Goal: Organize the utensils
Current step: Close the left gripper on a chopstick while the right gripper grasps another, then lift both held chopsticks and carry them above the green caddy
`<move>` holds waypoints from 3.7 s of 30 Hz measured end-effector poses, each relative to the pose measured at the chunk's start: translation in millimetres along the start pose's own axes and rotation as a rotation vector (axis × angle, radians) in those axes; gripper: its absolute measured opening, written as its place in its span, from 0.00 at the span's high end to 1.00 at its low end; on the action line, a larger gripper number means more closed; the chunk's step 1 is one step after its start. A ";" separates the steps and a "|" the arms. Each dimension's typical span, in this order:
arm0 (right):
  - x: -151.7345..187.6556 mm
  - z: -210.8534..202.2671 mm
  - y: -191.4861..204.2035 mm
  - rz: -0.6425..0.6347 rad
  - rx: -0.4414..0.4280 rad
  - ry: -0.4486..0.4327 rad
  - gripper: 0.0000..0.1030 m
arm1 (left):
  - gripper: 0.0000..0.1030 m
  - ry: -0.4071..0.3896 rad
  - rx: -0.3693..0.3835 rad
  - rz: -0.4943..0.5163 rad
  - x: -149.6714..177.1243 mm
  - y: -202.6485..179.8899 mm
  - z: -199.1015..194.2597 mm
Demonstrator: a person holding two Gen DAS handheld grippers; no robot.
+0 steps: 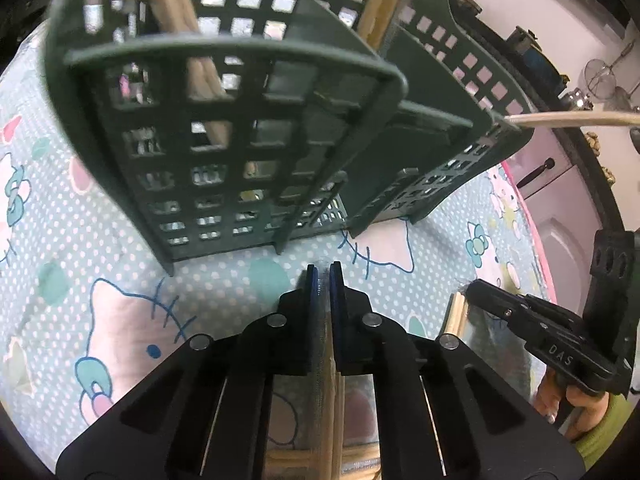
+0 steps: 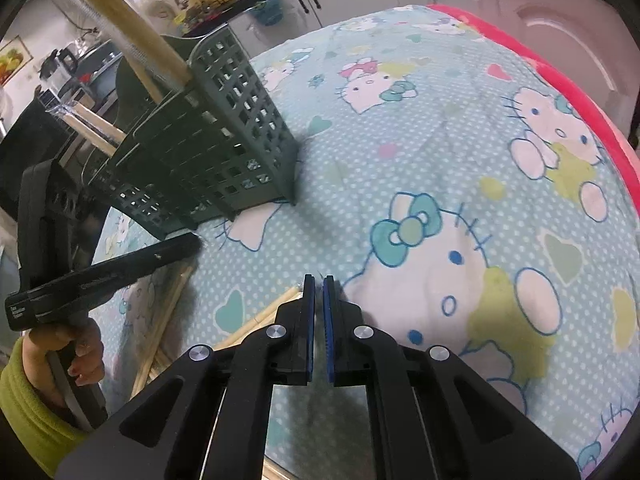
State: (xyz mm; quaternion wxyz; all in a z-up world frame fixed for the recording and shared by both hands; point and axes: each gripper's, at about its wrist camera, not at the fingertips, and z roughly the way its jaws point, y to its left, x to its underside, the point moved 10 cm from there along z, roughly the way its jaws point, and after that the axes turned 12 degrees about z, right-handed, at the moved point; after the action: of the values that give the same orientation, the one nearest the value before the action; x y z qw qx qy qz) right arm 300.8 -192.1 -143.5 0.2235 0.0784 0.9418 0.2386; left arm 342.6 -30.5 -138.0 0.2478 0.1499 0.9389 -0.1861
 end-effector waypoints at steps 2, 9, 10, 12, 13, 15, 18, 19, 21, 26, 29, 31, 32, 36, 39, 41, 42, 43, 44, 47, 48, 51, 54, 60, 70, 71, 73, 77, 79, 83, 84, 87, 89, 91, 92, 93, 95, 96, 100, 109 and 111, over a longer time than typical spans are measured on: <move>3.8 -2.5 -0.3 0.005 -0.009 0.009 0.90 | 0.97 -0.019 0.007 -0.008 -1.5 0.7 -6.8; 23.9 2.0 19.2 -0.047 -0.003 0.047 0.66 | 0.97 -0.061 0.020 -0.006 -2.4 0.4 -31.8; 23.6 3.7 20.6 -0.057 0.007 0.043 0.66 | 0.97 -0.067 0.019 -0.005 -2.2 -0.5 -35.3; 23.1 5.2 23.0 -0.082 0.029 0.033 0.66 | 0.97 -0.080 0.024 -0.003 -2.3 -2.2 -41.9; 23.0 6.5 23.9 -0.085 0.029 0.032 0.66 | 0.97 -0.090 0.025 -0.002 -3.1 -3.7 -46.4; 22.1 8.6 23.8 -0.076 0.018 0.039 0.70 | 0.97 -0.105 0.029 0.002 -4.9 -7.6 -52.5; 19.5 7.9 19.7 -0.047 -0.016 0.038 0.84 | 0.97 -0.128 0.033 0.006 -9.6 -14.3 -61.2; 18.4 7.3 15.9 -0.017 -0.038 0.043 0.91 | 0.97 -0.134 0.035 0.007 -11.1 -16.2 -63.7; 15.9 3.9 10.0 0.027 -0.067 0.041 0.99 | 0.97 -0.143 0.036 0.013 -13.4 -18.9 -67.5; 12.5 -5.7 -1.2 0.056 -0.055 0.024 0.99 | 0.97 -0.162 0.042 0.017 -16.2 -23.5 -74.9; 11.0 -5.1 -1.2 0.081 -0.072 0.052 0.99 | 0.97 -0.168 0.043 0.017 -16.9 -25.9 -76.3; 12.7 -3.4 2.8 0.087 -0.083 0.064 0.99 | 0.97 -0.172 0.045 0.017 -16.4 -25.3 -79.0; 12.1 -1.3 4.2 0.085 -0.081 0.068 0.98 | 0.97 -0.174 0.047 0.018 -16.0 -25.4 -80.0; 18.8 4.6 14.3 0.056 -0.055 0.079 0.86 | 0.97 -0.191 0.053 0.029 -17.6 -28.0 -88.9; 21.4 7.5 18.5 0.038 -0.027 0.084 0.81 | 0.97 -0.208 0.059 0.037 -20.1 -32.3 -95.2; 22.1 11.4 22.4 0.017 0.003 0.079 0.80 | 0.97 -0.216 0.063 0.045 -22.3 -35.2 -99.2; 21.7 12.1 22.7 0.002 0.024 0.074 0.80 | 0.97 -0.222 0.065 0.050 -23.7 -37.6 -101.9; 21.1 13.6 24.2 -0.013 0.047 0.068 0.79 | 0.97 -0.227 0.067 0.054 -24.7 -39.4 -104.1; 20.2 15.0 25.0 -0.023 0.070 0.063 0.79 | 0.97 -0.233 0.069 0.058 -25.8 -41.6 -106.5; 16.6 18.5 25.9 -0.056 0.135 0.051 0.79 | 0.97 -0.252 0.074 0.074 -29.2 -48.0 -115.5; 15.2 19.0 25.9 -0.059 0.146 0.049 0.79 | 0.97 -0.261 0.076 0.081 -31.1 -51.0 -119.8; 12.8 20.5 23.5 -0.056 0.165 0.046 0.80 | 0.97 -0.287 0.080 0.097 -36.6 -58.1 -130.8; 9.4 23.1 22.1 -0.057 0.168 0.057 0.82 | 0.97 -0.315 0.081 0.110 -42.2 -63.9 -142.8; 4.3 21.1 16.3 -0.028 0.137 0.074 0.93 | 0.97 -0.349 0.085 0.125 -48.4 -72.3 -157.1; -12.6 -28.1 27.5 -0.025 0.018 -0.026 0.95 | 0.97 -0.375 0.089 0.134 -53.5 -77.7 -167.2; -15.1 -35.1 31.5 -0.033 0.005 -0.042 0.95 | 0.97 -0.380 0.087 0.136 -54.7 -78.3 -169.0; -18.8 -47.5 42.0 -0.053 -0.021 -0.073 0.95 | 0.97 -0.387 0.089 0.139 -56.8 -79.7 -172.0; -26.2 -69.9 68.3 -0.105 -0.073 -0.128 0.95 | 0.97 -0.404 0.085 0.148 -61.8 -82.7 -179.6; -29.1 -82.0 81.4 -0.130 -0.104 -0.152 0.95 | 0.98 -0.413 0.083 0.153 -64.3 -84.3 -183.3; -36.1 -102.1 105.2 -0.169 -0.160 -0.191 0.95 | 1.00 -0.426 0.078 0.163 -69.4 -86.3 -190.4; -37.6 -105.7 110.3 -0.176 -0.174 -0.196 0.95 | 1.00 -0.429 0.077 0.164 -70.4 -86.6 -191.4; -43.9 -115.9 122.3 -0.189 -0.214 -0.213 0.95 | 1.00 -0.443 0.079 0.174 -74.7 -89.2 -198.2; -49.6 -122.3 130.2 -0.191 -0.245 -0.218 0.95 | 1.00 -0.451 0.084 0.179 -77.0 -91.4 -201.8; -54.4 -128.7 136.6 -0.190 -0.266 -0.224 0.95 | 1.00 -0.462 0.084 0.188 -80.5 -94.3 -207.6; -56.7 -131.6 140.4 -0.192 -0.280 -0.225 0.95 | 1.00 -0.468 0.084 0.192 -81.0 -95.6 -209.7; -57.9 -133.9 142.5 -0.194 -0.287 -0.228 0.95 | 1.00 -0.473 0.085 0.197 -82.5 -96.8 -212.5; -62.1 -139.5 147.2 -0.197 -0.308 -0.234 0.95 | 1.00 -0.485 0.089 0.198 -86.5 -98.5 -218.4; -65.3 -142.5 149.9 -0.192 -0.325 -0.232 0.95 | 1.00 -0.491 0.094 0.199 -89.1 -99.2 -221.8; -72.2 -154.9 160.3 -0.188 -0.370 -0.231 0.95 | 1.00 -0.514 0.089 0.203 -97.2 -99.7 -232.7; -92.1 -176.0 182.5 -0.255 -0.354 -0.301 0.95 | 1.00 -0.572 0.070 0.221 -119.5 -103.3 -259.2; -95.5 -180.0 187.8 -0.268 -0.354 -0.313 0.95 | 1.00 -0.588 0.061 0.224 -125.0 -103.8 -265.0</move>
State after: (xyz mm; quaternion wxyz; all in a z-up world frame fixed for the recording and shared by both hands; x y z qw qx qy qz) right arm 310.8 -126.9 125.6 0.4061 -0.0515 0.8414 0.3528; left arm 299.4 -33.8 169.8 0.5228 0.1997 0.7986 -0.2212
